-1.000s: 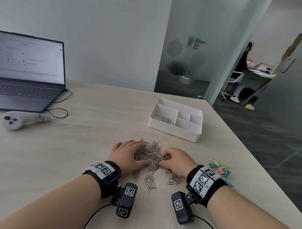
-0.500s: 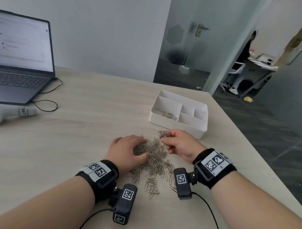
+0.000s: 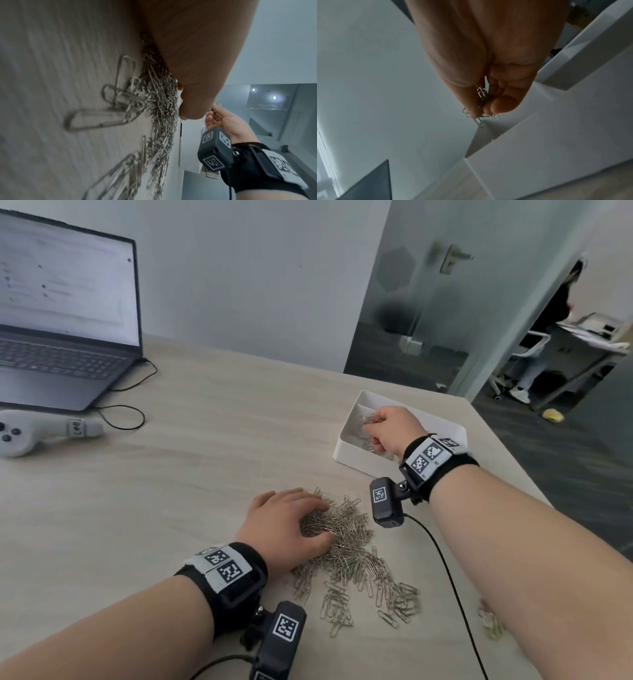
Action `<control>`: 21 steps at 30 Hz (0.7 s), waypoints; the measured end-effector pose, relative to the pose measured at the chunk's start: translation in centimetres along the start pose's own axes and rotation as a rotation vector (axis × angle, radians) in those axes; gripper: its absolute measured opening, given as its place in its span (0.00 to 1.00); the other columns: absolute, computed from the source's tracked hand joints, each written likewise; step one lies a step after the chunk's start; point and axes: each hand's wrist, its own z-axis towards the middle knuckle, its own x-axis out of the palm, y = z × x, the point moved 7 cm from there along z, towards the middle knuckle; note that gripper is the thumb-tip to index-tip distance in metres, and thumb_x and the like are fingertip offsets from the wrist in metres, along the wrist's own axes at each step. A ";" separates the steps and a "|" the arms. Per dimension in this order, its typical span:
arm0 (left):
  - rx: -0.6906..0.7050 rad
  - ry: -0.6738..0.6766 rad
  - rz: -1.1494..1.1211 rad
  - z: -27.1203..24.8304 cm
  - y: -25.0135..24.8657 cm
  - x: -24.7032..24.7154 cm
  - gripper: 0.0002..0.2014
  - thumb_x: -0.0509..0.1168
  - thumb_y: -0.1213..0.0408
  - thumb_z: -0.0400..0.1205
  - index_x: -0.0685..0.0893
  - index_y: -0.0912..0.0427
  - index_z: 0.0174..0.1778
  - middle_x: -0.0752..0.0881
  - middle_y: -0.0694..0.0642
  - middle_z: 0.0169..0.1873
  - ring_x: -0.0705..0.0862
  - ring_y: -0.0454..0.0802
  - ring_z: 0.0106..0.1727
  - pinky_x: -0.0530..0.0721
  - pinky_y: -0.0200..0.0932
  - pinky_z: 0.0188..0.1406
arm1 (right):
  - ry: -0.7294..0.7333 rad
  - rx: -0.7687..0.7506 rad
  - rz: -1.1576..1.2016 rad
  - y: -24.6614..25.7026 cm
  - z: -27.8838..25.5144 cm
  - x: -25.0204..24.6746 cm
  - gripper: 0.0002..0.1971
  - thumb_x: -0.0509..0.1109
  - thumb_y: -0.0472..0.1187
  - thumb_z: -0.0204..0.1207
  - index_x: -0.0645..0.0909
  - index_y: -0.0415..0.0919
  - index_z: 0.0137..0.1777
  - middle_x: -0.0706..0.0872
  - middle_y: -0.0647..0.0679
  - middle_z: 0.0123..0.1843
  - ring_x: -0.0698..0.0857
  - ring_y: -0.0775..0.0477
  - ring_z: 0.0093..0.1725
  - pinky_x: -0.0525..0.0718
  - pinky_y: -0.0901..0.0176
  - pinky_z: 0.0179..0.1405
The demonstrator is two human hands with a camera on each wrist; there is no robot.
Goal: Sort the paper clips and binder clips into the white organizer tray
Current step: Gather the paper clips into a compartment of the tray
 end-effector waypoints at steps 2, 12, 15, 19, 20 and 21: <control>-0.001 0.004 -0.003 0.0 0.0 0.0 0.32 0.57 0.29 0.70 0.77 0.33 0.70 0.75 0.30 0.73 0.64 0.33 0.80 0.53 0.52 0.83 | 0.044 -0.003 -0.119 -0.3 0.3 0.9 0.04 0.75 0.39 0.75 0.85 0.41 0.39 0.88 0.41 0.33 0.87 0.40 0.35 0.89 0.41 0.50; -0.025 -0.008 -0.007 -0.1 -0.1 -0.1 0.28 0.63 0.33 0.72 0.79 0.34 0.68 0.75 0.30 0.73 0.65 0.33 0.79 0.52 0.49 0.82 | -0.003 -0.187 -0.352 0.2 -2.3 0.1 0.14 0.72 0.48 0.78 0.87 0.44 0.61 0.86 0.48 0.63 0.84 0.47 0.61 0.79 0.57 0.62; -0.032 -0.007 0.000 -0.1 -0.1 -0.2 0.28 0.64 0.33 0.72 0.79 0.33 0.69 0.75 0.30 0.73 0.66 0.34 0.79 0.52 0.49 0.81 | -0.014 -0.274 -0.307 1.3 -5.8 -0.5 0.13 0.72 0.50 0.77 0.87 0.47 0.58 0.84 0.49 0.59 0.83 0.50 0.57 0.77 0.60 0.56; -0.023 0.053 0.042 -0.1 -0.3 0.3 0.38 0.58 0.23 0.66 0.75 0.31 0.72 0.72 0.30 0.76 0.62 0.35 0.81 0.53 0.54 0.82 | 0.435 -0.186 -0.433 -0.2 -11.5 2.5 0.35 0.75 0.69 0.67 0.79 0.56 0.73 0.79 0.54 0.66 0.81 0.53 0.63 0.80 0.57 0.60; -0.022 0.069 0.059 -0.1 -0.3 0.4 0.40 0.57 0.21 0.64 0.74 0.31 0.73 0.71 0.30 0.77 0.62 0.35 0.81 0.52 0.55 0.82 | 0.530 -0.158 -0.500 -0.9 -12.7 3.3 0.42 0.75 0.72 0.63 0.73 0.59 0.77 0.74 0.53 0.71 0.79 0.52 0.68 0.79 0.54 0.65; -0.019 0.083 0.073 -0.1 -0.4 0.4 0.42 0.57 0.20 0.64 0.73 0.31 0.74 0.70 0.31 0.77 0.60 0.36 0.82 0.51 0.55 0.82 | 0.592 -0.147 -0.560 -1.5 -13.7 3.8 0.48 0.76 0.74 0.59 0.67 0.62 0.80 0.69 0.52 0.76 0.76 0.50 0.72 0.77 0.52 0.70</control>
